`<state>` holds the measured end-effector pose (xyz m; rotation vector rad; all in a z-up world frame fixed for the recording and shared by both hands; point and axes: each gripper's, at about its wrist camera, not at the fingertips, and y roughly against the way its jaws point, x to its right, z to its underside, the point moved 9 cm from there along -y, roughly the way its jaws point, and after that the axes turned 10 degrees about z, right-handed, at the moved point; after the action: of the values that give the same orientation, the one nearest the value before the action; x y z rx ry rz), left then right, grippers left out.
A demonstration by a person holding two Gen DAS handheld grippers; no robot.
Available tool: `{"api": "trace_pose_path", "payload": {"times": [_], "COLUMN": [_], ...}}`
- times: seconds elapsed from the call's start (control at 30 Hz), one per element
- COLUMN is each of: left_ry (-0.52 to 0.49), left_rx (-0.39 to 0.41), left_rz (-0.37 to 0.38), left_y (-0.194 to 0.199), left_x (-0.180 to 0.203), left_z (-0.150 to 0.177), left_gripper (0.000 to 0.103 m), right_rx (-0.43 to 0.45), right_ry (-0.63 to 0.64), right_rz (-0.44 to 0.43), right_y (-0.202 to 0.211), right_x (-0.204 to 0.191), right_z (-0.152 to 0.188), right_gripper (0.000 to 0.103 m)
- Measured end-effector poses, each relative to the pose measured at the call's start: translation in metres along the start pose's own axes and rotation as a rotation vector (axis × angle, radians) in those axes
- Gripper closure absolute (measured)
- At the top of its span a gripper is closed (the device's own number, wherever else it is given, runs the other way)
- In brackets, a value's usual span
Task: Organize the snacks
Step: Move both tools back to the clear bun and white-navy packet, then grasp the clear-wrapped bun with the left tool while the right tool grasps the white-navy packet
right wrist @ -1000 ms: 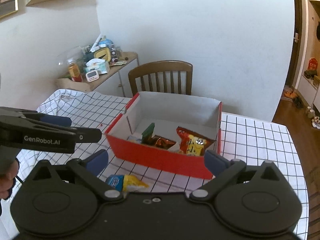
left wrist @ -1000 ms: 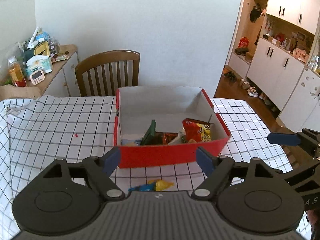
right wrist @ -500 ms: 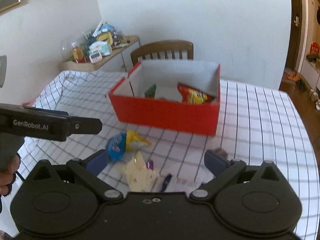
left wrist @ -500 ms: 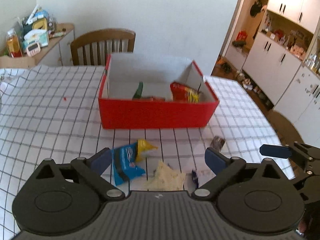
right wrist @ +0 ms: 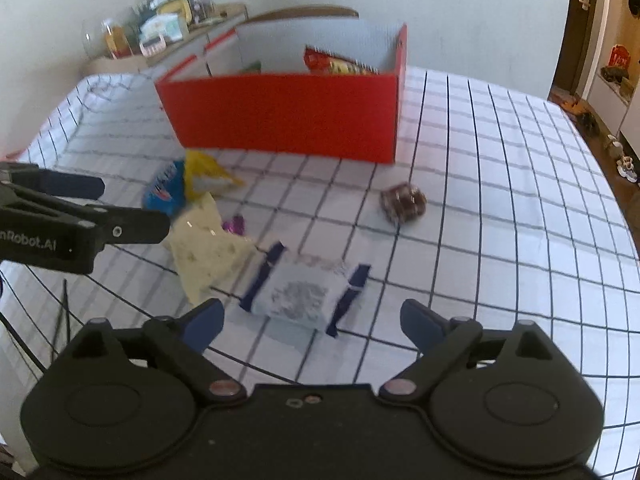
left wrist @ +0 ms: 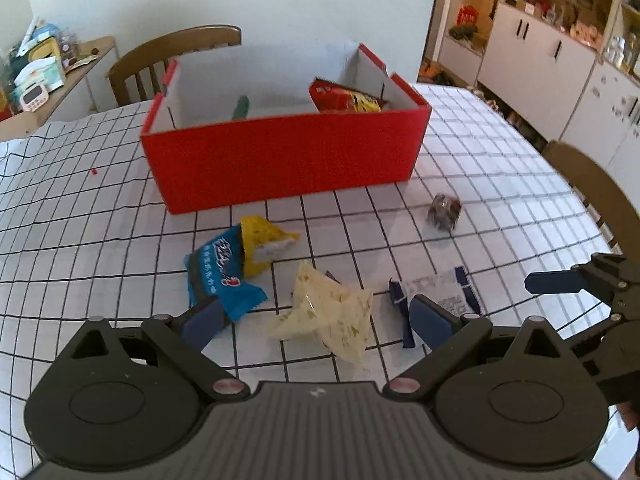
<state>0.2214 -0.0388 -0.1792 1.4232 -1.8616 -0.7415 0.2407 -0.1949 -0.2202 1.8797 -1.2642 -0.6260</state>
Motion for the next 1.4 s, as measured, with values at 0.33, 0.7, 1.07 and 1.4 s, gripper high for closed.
{"api": "trace_pose_path", "payload": {"times": [0.33, 0.7, 1.07, 1.4], "left_ry": [-0.064, -0.077, -0.051, -0.001], "left_rx": [-0.043, -0.115, -0.118, -0.115], "left_rz": [-0.006, -0.001, 0.023, 0.034], "left_y": [-0.035, -0.061, -0.059, -0.045], "left_x": [0.004, 0.003, 0.002, 0.001], "left_z": [0.006, 0.010, 0.012, 0.017], "left_gripper": [0.004, 0.032, 0.052, 0.055], "right_rx": [-0.046, -0.057, -0.021, 0.032], "right_ry": [0.020, 0.020, 0.007, -0.097], "right_rz": [-0.021, -0.030, -0.053, -0.066], "right_y": [-0.032, -0.052, -0.047, -0.029], "right_x": [0.001, -0.002, -0.010, -0.001], "right_z": [0.005, -0.001, -0.002, -0.006], "right_gripper": [0.020, 0.027, 0.056, 0.082]}}
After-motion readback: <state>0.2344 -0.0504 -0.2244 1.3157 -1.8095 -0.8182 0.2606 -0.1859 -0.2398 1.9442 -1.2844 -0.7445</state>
